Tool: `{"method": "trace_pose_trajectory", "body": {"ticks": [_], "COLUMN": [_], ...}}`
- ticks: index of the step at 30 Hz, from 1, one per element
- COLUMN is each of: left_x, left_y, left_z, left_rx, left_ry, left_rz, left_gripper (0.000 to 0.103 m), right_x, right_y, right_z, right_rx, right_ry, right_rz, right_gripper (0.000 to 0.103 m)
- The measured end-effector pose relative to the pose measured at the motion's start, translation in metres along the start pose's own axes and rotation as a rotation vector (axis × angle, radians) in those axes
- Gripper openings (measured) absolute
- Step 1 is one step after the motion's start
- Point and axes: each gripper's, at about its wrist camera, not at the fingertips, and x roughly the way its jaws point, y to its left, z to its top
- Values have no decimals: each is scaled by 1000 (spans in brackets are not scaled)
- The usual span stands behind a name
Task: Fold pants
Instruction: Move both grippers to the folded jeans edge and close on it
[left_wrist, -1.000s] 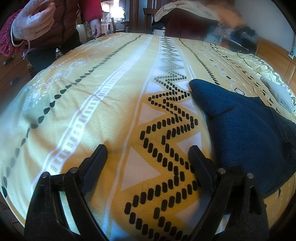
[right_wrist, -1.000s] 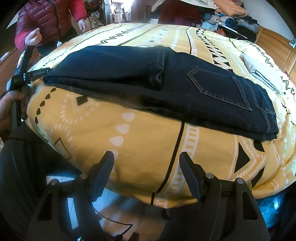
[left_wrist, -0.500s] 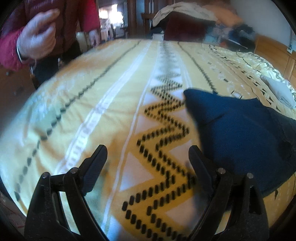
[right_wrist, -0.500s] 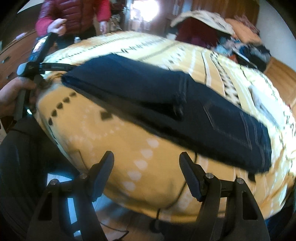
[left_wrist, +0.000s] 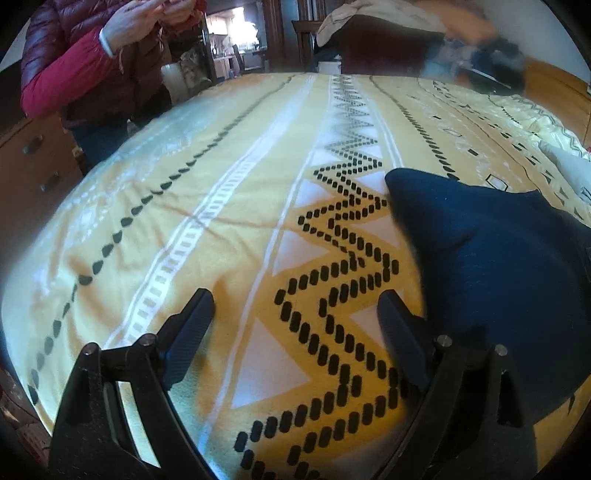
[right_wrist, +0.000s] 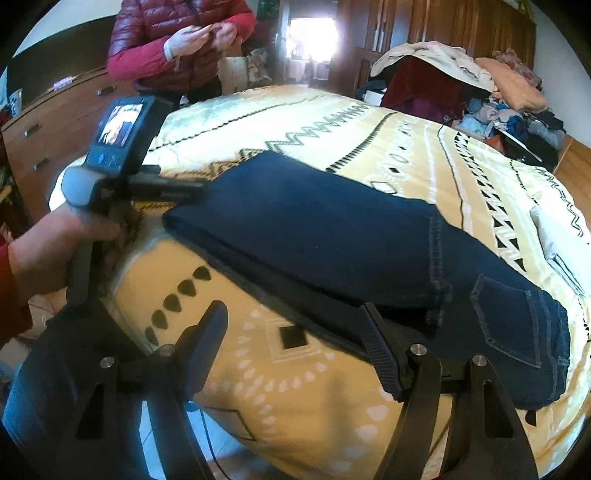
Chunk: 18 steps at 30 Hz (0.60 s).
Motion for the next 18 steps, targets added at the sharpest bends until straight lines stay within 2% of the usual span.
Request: {"method": "trace_pose_trajectory", "body": {"ticks": [6, 18], "left_x": [0, 3], "left_y": [0, 5], "left_z": [-2, -3], "left_rx": [-7, -20], "left_ry": [0, 11], "left_rz": [-2, -21], "left_gripper": [91, 91], "right_x": [7, 5], "right_y": [6, 9], "right_z": [-11, -16], "right_rx": [-3, -23], "right_ry": [28, 31], "right_rz": [15, 16], "right_gripper": [75, 75]}}
